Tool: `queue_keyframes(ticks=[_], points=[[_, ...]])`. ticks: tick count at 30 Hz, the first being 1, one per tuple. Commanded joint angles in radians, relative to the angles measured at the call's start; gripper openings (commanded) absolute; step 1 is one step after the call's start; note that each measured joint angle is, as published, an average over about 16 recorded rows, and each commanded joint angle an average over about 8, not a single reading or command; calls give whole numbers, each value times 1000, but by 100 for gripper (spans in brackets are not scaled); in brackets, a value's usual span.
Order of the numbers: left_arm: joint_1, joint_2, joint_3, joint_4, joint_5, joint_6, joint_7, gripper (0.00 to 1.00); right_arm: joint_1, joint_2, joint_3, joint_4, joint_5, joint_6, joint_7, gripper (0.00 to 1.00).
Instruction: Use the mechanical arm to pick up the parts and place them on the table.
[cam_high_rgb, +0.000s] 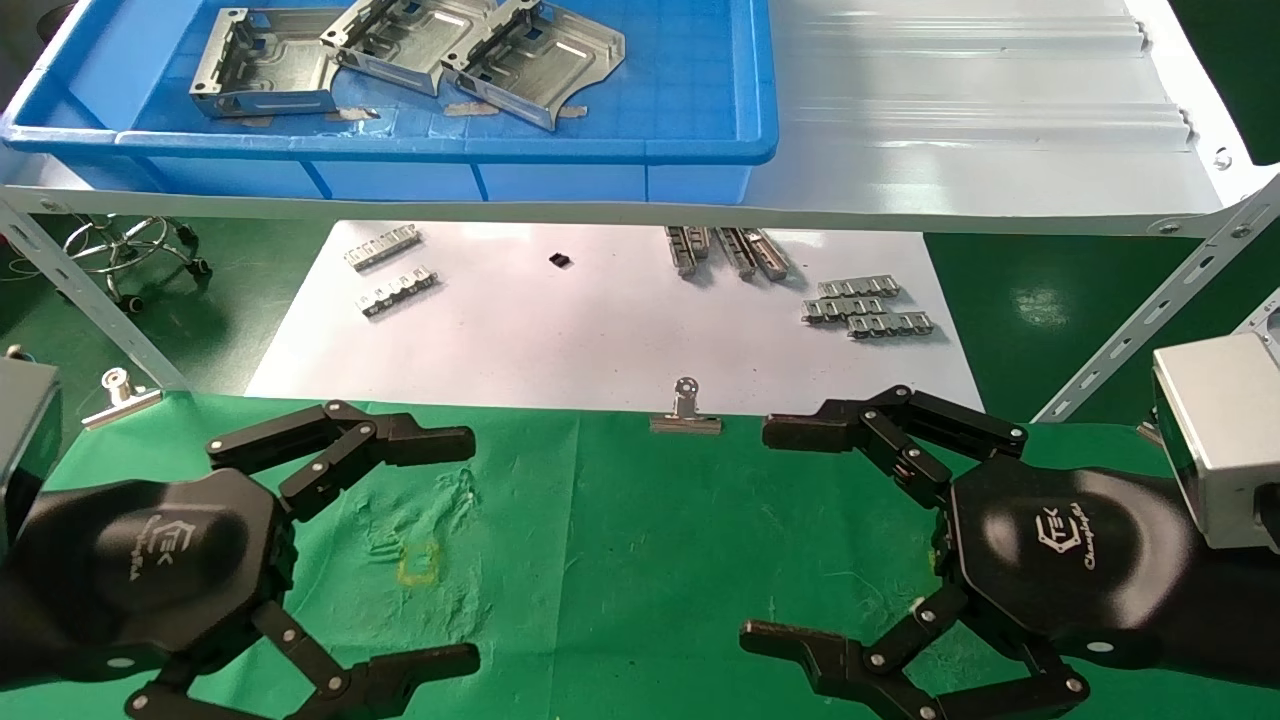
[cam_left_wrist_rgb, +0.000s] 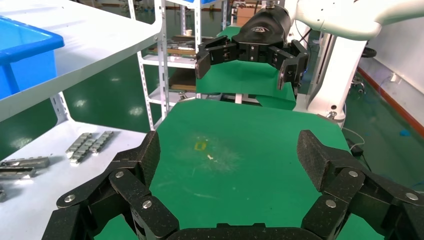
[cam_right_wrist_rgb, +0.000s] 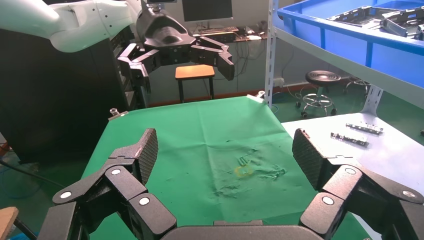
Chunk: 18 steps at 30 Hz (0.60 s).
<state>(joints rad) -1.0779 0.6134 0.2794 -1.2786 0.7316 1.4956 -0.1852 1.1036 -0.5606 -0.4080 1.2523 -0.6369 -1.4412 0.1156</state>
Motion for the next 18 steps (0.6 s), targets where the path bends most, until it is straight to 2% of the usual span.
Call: queue_keyframes(ticks=[1, 13, 14, 18], points=[[0, 0, 0, 0, 0, 0, 0, 100, 0, 0, 0, 0, 0, 0, 0, 100], [0, 0, 0, 0, 0, 0, 0, 100, 0, 0, 0, 0, 0, 0, 0, 100], [0, 0, 0, 0, 0, 0, 0, 100, 0, 0, 0, 0, 0, 0, 0, 98], [0, 0, 0, -1, 0, 0, 0, 100, 0, 0, 0, 0, 0, 0, 0, 50]])
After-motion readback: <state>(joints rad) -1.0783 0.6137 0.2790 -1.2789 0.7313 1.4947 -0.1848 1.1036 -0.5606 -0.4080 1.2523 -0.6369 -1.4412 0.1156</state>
